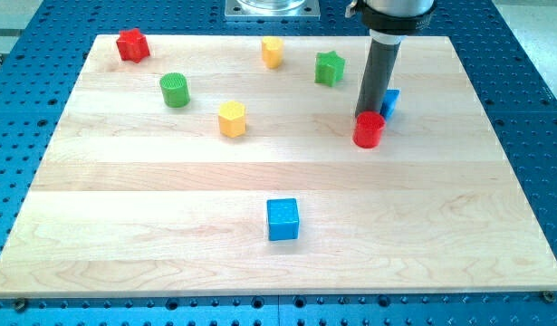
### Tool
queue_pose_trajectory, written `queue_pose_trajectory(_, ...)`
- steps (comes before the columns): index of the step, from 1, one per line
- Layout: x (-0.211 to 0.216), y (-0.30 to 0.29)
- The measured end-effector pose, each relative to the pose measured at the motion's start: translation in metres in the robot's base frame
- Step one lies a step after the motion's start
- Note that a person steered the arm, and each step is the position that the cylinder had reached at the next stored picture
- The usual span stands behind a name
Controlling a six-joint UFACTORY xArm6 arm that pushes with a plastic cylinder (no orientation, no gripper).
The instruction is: Push the blue triangle towards the top right side of the board
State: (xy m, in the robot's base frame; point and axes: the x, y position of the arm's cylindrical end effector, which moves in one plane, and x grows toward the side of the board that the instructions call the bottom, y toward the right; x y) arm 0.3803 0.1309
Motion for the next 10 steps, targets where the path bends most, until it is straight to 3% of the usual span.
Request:
queue_pose_trajectory(2,-0.019,0.079)
queue_pose_trajectory(3,-0.021,0.092)
queue_pose_trajectory(5,-0.111,0.092)
queue_pose_trajectory(6,-0.135,0.089)
queue_pose_trajectory(9,-0.075,0.058)
queue_pose_trajectory(10,-0.073,0.043)
